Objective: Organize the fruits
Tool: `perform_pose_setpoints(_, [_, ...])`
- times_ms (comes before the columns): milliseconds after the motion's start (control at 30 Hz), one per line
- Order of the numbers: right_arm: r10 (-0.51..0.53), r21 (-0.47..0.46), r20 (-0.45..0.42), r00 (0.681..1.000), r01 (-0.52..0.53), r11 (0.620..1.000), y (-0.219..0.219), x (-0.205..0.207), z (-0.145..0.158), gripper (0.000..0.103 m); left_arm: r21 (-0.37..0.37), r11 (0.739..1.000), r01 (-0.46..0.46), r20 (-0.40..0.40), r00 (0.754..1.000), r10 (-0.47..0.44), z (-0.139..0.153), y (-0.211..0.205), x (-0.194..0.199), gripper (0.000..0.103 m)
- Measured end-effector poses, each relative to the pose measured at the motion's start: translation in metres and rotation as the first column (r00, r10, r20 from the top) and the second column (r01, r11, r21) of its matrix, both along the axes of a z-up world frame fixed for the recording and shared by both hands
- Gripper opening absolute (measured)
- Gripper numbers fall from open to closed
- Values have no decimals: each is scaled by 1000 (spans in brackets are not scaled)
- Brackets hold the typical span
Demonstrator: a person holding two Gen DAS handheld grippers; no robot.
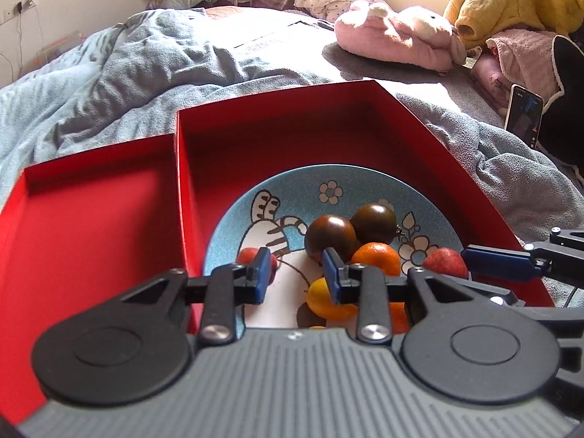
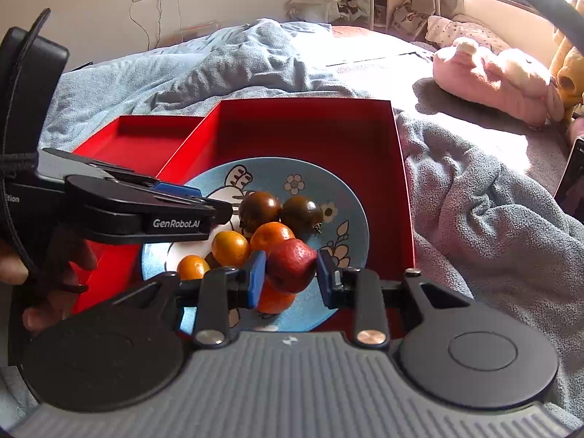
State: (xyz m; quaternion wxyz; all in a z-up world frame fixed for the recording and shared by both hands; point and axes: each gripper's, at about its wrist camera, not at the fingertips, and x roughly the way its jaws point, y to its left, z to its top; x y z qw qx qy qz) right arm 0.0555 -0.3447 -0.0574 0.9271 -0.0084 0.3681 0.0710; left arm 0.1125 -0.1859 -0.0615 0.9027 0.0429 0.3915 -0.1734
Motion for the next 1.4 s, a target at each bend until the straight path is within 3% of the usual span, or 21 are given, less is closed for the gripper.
perform_pose_setpoints(233, [-37,-18,-5,999,37,999,-2,28,-4,36,6,998,57,73,996,-58,23,8,-25,46])
perform_pose_setpoints(300, [-35,-24,-8,999,35,999,0,36,-5,36,23,998,54,99,994,-56,31,11,-35,67])
perform_pose_setpoints(333, [-35,-31,-9,999,35,999,2,40,-6,36,30,998,52,112,992,-55,35,14,-40,72])
perform_pose_setpoints(467, [-48,-44,-3,999,48,998,5,49,-5,36,74,995,62,165,984,-74,45,24,-61,76])
perform_pose_setpoints(533, [-46,-44,-10,999,46,998,6,51,-4,36,87,995,49,179,982,-64,49,29,-68,86])
perform_pose_setpoints(567, [-46,-46,-13,999,45,998,7,51,-4,39,88,995,46,190,980,-62,50,31,-72,86])
perform_pose_setpoints(667, [-58,-50,15,998,58,997,8,47,1,65,90,995,44,229,971,-64,56,37,-83,86])
perform_pose_setpoints(700, [-59,-53,26,998,60,997,9,45,3,68,93,995,41,237,970,-62,57,38,-86,86])
perform_pose_setpoints(967, [-82,-9,105,991,83,996,10,9,37,73,237,970,-50,315,949,-28,61,34,-105,86])
perform_pose_setpoints(1167, [-102,43,101,990,98,994,6,-30,57,80,166,986,-18,291,956,-32,70,42,-120,86])
perform_pose_setpoints(1400, [-124,81,52,991,120,989,-2,-66,73,83,120,992,-45,259,966,12,73,50,-142,86])
